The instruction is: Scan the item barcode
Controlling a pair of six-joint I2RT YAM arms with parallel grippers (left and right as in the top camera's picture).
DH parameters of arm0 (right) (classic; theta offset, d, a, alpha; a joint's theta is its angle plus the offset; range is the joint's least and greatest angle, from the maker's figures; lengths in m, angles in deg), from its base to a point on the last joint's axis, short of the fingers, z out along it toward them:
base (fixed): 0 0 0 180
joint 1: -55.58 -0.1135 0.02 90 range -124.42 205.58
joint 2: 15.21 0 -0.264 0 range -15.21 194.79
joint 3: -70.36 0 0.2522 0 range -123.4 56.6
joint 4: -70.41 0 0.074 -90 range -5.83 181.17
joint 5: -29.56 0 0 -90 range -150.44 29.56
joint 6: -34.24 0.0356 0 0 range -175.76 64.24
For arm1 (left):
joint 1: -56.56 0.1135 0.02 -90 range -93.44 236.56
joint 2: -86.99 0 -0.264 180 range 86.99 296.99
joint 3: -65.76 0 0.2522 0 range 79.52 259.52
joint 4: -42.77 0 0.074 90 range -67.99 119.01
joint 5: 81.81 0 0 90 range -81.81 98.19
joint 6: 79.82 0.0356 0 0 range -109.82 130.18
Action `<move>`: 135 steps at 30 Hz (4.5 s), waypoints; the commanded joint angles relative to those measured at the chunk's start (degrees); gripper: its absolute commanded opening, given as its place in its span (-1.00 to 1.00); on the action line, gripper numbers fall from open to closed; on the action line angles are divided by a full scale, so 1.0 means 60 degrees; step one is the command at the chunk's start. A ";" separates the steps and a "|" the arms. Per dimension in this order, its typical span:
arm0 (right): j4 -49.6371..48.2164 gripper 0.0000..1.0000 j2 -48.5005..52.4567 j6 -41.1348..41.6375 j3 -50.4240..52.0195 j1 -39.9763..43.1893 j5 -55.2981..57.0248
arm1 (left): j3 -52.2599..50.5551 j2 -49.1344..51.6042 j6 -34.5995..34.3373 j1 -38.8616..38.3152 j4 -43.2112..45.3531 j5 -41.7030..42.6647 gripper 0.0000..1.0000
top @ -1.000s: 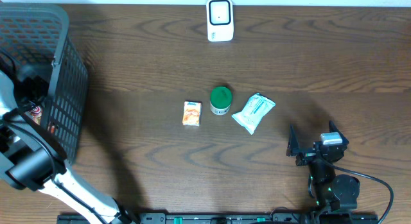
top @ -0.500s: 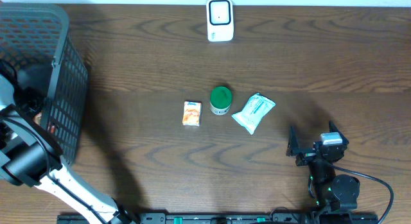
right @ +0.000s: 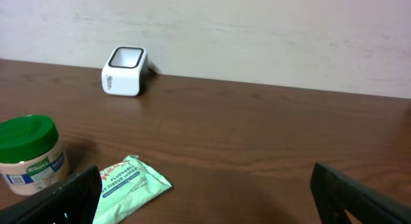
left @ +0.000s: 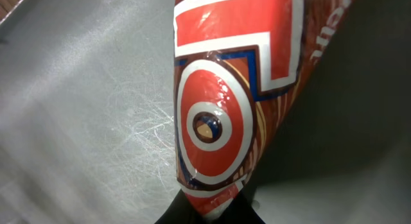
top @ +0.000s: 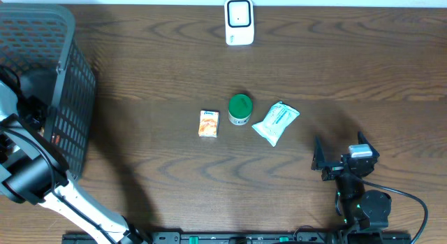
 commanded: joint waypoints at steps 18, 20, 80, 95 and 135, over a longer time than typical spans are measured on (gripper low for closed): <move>0.0036 0.99 -0.0047 -0.0073 0.0011 -0.0011 0.0011 | 0.0171 -0.5431 -0.0645 -0.0007 0.0882 0.6390 -0.85; 0.0036 0.98 -0.0047 -0.0073 0.0011 -0.0011 0.0011 | 0.0171 -0.6138 -0.1184 -0.0175 0.1129 0.7235 -0.84; 0.0036 0.99 -0.0047 0.0200 0.0011 -0.0011 -0.0022 | -0.0648 -0.2645 -0.1905 -1.1959 0.3155 1.5748 -0.85; 0.0033 0.98 -0.0040 0.1293 0.0007 -0.0011 0.0838 | -0.0656 -0.2401 -0.5643 -1.2448 0.3271 0.5089 -0.85; 0.1384 0.99 -0.0022 0.2656 -0.1439 -0.0011 0.0674 | -0.0608 -0.1789 -0.6204 -1.4746 0.3701 0.3071 0.41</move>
